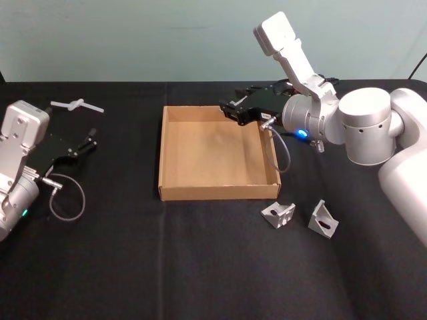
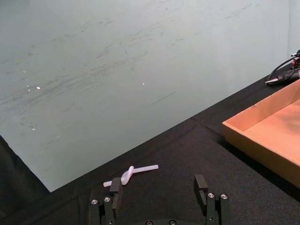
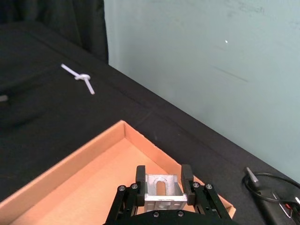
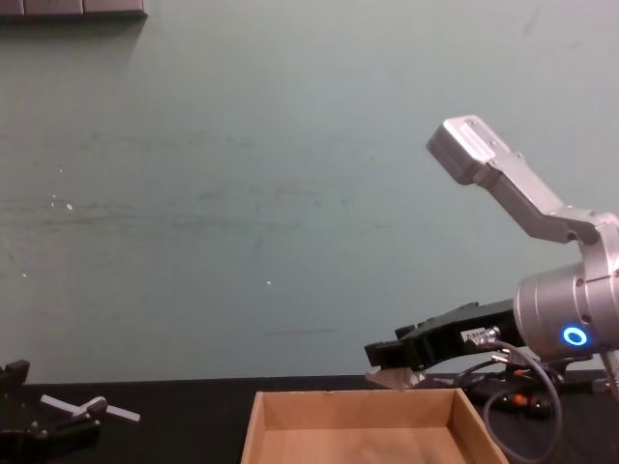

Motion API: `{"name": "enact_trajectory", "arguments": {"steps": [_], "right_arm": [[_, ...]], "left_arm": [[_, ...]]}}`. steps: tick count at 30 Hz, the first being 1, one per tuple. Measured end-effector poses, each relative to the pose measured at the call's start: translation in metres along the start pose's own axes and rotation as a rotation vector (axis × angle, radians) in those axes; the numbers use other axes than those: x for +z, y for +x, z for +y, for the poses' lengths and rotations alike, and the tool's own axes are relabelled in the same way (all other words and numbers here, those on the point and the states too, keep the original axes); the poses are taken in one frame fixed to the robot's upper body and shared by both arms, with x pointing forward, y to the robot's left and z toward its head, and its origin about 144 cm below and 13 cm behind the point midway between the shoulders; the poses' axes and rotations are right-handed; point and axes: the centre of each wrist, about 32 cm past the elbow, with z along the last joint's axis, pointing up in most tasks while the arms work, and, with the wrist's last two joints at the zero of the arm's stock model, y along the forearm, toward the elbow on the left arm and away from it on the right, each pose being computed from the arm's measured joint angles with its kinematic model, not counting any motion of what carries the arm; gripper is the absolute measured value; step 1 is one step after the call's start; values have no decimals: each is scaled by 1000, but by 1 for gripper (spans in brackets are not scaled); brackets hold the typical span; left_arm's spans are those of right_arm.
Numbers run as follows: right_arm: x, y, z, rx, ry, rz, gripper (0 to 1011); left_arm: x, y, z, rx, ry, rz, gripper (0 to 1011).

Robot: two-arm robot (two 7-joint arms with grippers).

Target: Use one hand to pick up the angle iron from the table and place it into the box.

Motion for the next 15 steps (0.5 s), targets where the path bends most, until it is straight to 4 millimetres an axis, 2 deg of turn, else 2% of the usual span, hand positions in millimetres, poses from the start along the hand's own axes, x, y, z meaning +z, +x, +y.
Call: {"name": "enact_trajectory", "arguments": {"steps": [15], "right_arm": [[-3, 5, 19, 5, -43, -4, 458]], "left_arm": [[0, 0, 0, 0, 0, 0, 1005]]}}
